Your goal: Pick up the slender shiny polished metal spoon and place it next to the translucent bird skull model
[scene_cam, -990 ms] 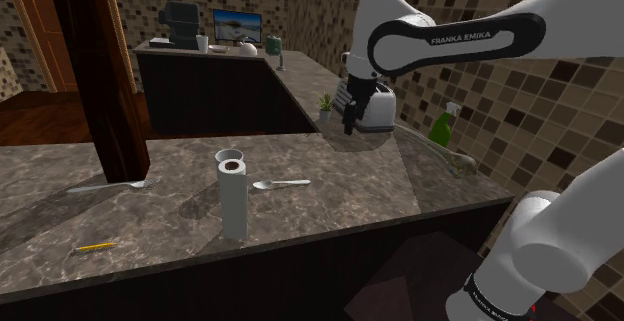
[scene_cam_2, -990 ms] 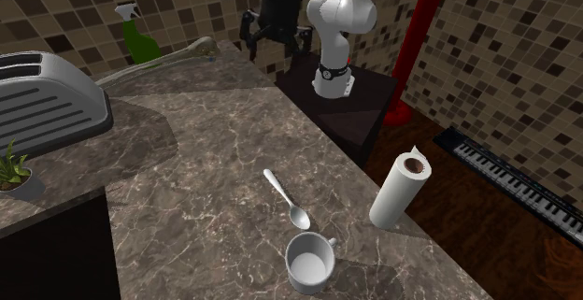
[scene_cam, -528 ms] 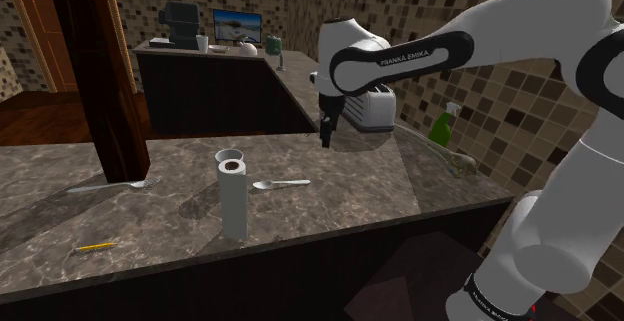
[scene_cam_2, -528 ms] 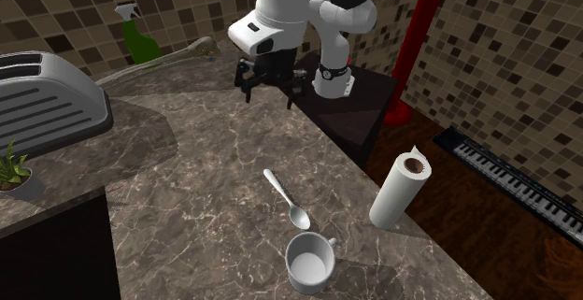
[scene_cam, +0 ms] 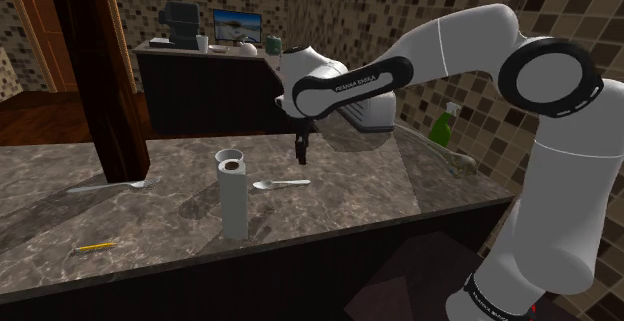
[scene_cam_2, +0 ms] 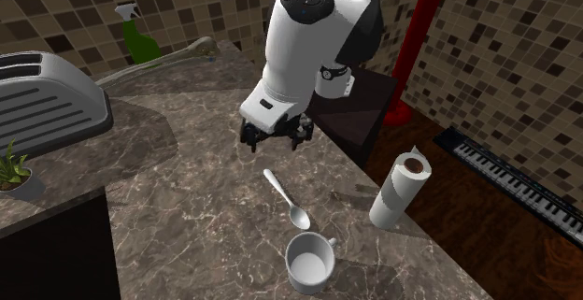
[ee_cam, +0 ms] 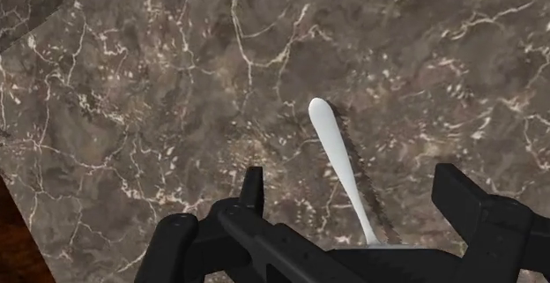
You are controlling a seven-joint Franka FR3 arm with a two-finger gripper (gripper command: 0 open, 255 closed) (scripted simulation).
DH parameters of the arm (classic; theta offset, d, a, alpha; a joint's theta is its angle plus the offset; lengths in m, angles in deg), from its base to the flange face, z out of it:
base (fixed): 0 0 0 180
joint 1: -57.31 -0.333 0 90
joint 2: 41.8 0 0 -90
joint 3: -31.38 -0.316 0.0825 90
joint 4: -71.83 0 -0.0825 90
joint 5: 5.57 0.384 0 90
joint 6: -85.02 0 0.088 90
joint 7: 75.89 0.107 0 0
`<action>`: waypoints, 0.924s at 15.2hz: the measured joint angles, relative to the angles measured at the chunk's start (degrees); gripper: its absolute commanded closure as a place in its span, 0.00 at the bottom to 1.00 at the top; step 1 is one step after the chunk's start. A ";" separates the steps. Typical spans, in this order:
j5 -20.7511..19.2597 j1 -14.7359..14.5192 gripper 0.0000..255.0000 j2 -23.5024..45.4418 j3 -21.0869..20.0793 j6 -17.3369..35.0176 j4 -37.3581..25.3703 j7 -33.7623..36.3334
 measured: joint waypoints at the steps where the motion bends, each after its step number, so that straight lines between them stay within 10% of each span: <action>1: -0.45 -0.43 0.00 2.05 -0.29 -0.38 -1.87 -0.71; 14: -4.23 -2.37 0.00 15.75 -1.00 3.98 -7.98 -4.23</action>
